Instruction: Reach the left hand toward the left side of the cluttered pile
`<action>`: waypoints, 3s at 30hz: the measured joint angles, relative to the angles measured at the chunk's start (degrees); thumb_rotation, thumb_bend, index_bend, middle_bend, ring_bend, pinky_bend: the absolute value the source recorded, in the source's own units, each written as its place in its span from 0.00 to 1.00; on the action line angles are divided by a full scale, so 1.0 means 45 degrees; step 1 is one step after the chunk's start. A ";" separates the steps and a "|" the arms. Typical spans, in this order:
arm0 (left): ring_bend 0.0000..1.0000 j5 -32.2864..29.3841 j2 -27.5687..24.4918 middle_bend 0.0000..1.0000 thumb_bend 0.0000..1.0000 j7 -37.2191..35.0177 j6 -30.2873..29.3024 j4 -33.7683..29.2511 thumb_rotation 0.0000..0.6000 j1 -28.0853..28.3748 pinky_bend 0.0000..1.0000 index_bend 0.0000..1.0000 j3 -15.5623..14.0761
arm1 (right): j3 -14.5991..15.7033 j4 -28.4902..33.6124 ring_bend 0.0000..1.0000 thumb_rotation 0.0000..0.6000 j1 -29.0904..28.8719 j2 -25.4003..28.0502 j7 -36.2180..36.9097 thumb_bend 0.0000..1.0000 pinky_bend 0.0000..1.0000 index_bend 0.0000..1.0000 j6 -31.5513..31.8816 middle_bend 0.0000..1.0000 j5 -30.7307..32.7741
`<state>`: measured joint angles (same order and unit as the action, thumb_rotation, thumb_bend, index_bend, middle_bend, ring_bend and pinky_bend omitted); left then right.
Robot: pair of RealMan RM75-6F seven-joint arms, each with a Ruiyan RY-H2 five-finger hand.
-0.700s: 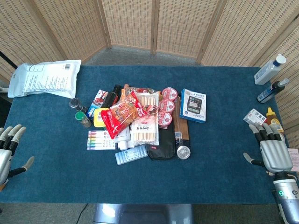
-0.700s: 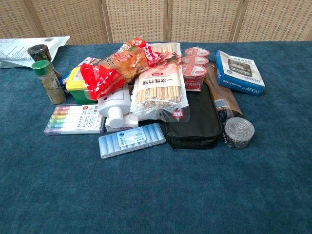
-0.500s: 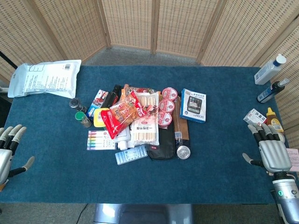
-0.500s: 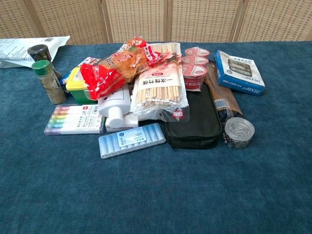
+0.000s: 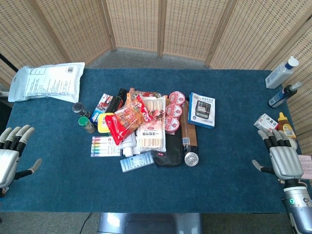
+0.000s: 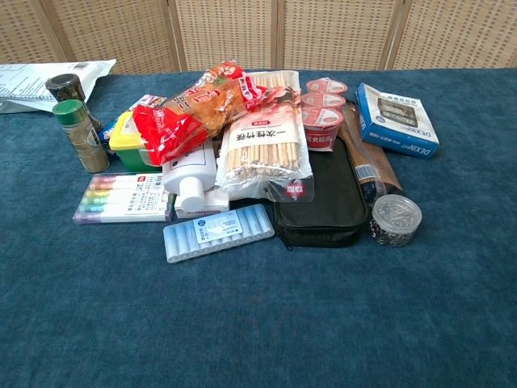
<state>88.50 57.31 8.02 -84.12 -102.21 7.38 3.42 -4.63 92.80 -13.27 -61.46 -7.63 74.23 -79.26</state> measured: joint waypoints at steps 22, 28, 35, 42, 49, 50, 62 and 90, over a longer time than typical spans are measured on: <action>0.04 -0.5065 0.0365 0.00 0.34 0.2743 0.5558 -0.2066 0.62 0.4585 0.00 0.00 0.1893 | 0.0249 -0.0097 0.00 0.77 0.0311 0.0081 0.0636 0.26 0.00 0.00 0.0068 0.09 -0.0245; 0.01 -0.6853 0.1404 0.00 0.33 0.3487 0.6568 -0.1190 0.52 0.6162 0.00 0.00 0.2329 | 0.0268 -0.0110 0.00 0.78 0.0357 0.0125 0.0781 0.26 0.00 0.00 0.0001 0.09 -0.0211; 0.00 -0.8990 0.3155 0.00 0.27 0.4619 0.7384 0.0614 0.43 0.7999 0.00 0.00 0.2467 | 0.0286 -0.0103 0.00 0.77 0.0342 0.0157 0.1022 0.27 0.00 0.00 -0.0133 0.09 -0.0249; 0.00 -1.0519 0.4941 0.00 0.27 0.5090 0.8164 0.2713 0.40 0.9536 0.00 0.00 0.2465 | 0.0301 0.0052 0.00 0.78 0.0364 0.0317 0.1273 0.27 0.00 0.00 -0.0182 0.09 -0.0296; 0.00 -1.1227 0.6495 0.00 0.27 0.4904 0.8956 0.4788 0.47 1.0639 0.00 0.00 0.2464 | 0.0366 0.0242 0.00 0.78 0.0450 0.0568 0.1516 0.27 0.00 0.00 -0.0195 0.09 -0.0347; 0.00 -1.1308 0.6730 0.00 0.27 0.4823 0.9175 0.5115 0.53 1.0822 0.00 0.00 0.2461 | 0.0380 0.0252 0.00 0.78 0.0460 0.0595 0.1554 0.27 0.00 0.00 -0.0206 0.10 -0.0356; 0.78 -1.0973 0.8529 0.41 0.38 0.3331 0.8679 0.6983 1.00 1.1500 0.25 0.45 0.2888 | 0.0463 0.0263 0.00 0.78 0.0557 0.0686 0.2019 0.27 0.00 0.00 -0.0246 0.10 -0.0468; 0.79 -0.7012 0.2025 0.47 0.35 -0.1202 0.4903 -0.0535 1.00 0.8050 0.22 0.48 0.5062 | 0.0458 -0.0111 0.00 0.78 0.0168 0.0108 0.2368 0.27 0.00 0.00 -0.0695 0.10 -0.0821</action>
<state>56.95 66.42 2.61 -62.06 -104.62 43.61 26.20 -2.57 92.30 -12.51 -60.97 3.03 71.10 -82.96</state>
